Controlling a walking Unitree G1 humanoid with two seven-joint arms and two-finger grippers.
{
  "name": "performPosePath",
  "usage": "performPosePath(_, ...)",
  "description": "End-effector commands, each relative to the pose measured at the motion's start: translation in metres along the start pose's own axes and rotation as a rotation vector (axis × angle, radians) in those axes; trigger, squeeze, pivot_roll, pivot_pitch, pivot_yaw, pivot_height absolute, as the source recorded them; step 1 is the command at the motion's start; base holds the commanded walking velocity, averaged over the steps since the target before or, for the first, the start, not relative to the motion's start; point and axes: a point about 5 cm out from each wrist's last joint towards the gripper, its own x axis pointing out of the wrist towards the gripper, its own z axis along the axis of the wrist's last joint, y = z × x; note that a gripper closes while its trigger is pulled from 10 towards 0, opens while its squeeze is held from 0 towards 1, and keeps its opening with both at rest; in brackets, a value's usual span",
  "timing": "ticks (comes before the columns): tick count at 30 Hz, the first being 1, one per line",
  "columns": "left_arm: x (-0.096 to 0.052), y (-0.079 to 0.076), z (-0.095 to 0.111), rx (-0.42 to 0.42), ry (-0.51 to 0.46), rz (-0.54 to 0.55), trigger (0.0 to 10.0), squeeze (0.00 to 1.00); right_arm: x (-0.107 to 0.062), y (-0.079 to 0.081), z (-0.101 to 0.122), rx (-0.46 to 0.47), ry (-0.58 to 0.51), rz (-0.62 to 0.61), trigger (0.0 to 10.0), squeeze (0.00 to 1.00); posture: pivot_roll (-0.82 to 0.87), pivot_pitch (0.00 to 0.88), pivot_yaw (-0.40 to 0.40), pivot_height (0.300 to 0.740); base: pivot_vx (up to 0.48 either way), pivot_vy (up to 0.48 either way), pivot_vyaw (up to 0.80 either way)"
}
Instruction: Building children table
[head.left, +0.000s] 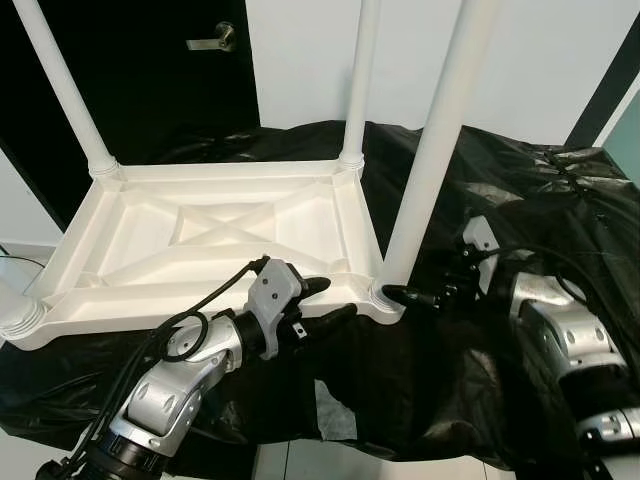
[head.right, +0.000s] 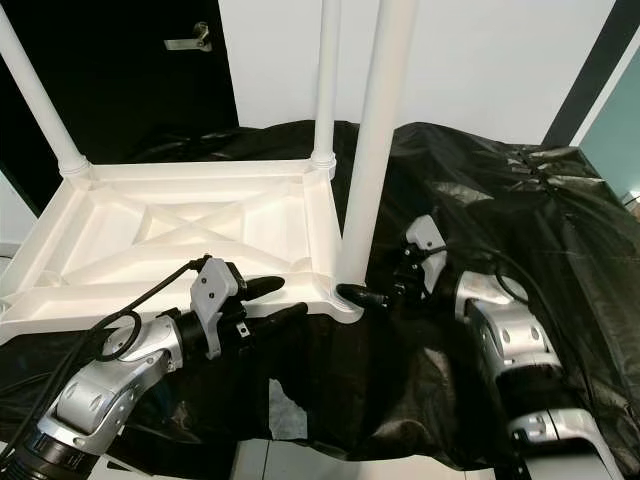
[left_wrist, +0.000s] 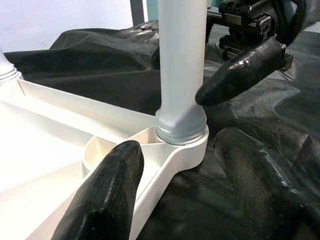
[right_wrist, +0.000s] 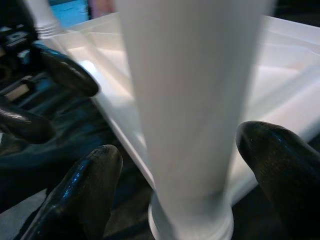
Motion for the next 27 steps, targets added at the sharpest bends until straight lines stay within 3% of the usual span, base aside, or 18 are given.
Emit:
performPosePath(1,-0.003,-0.001,0.0,0.005,0.009,-0.035,10.0,0.0,0.0,0.0,-0.004,-0.019,0.038,0.052,10.0,0.0,0.07,0.0,-0.062,0.74,0.0,0.0,0.0)
performPosePath(7,-0.003,-0.001,0.001,0.007,0.008,-0.03,10.0,0.0,0.009,-0.006,-0.003,-0.089,0.092,0.173,10.0,0.0,0.08,0.0,-0.069,0.74,0.0,0.0,0.0)
performPosePath(8,-0.003,-0.001,0.001,0.007,0.008,-0.028,10.0,0.0,0.009,-0.008,-0.004,-0.088,0.112,0.184,4.1,0.0,0.08,0.0,-0.071,0.74,0.0,0.0,0.0)
performPosePath(9,-0.003,-0.001,0.001,0.007,0.008,-0.026,10.0,0.0,0.008,-0.01,-0.005,-0.085,0.123,0.189,4.1,0.0,0.08,0.0,-0.071,0.74,0.0,0.0,0.0)
performPosePath(10,-0.004,-0.002,0.0,0.005,0.009,-0.024,10.0,0.0,0.007,-0.013,-0.006,-0.093,0.14,0.18,0.0,0.0,0.08,0.0,-0.074,0.74,0.0,0.0,0.0)
performPosePath(14,-0.004,-0.003,-0.002,-0.001,0.013,-0.025,10.0,0.0,0.006,-0.016,-0.009,-0.089,0.164,0.155,0.0,0.0,0.08,0.0,-0.075,0.74,0.0,0.0,0.0)
performPosePath(22,-0.002,-0.006,-0.002,-0.007,0.013,-0.036,10.0,0.0,0.014,-0.011,-0.018,0.017,0.121,0.039,0.0,0.0,0.07,0.0,-0.077,0.74,0.0,0.0,0.0)
performPosePath(23,-0.001,-0.006,-0.003,-0.007,0.013,-0.04,10.0,0.0,0.018,-0.01,-0.021,0.047,0.113,-0.026,10.0,0.0,0.06,0.0,-0.08,0.74,0.0,0.0,0.0)
performPosePath(27,0.0,-0.007,-0.003,-0.008,0.013,-0.049,10.0,0.0,0.026,-0.007,-0.023,0.093,0.088,-0.161,10.0,0.0,0.06,0.0,-0.079,0.74,0.0,0.0,0.0)
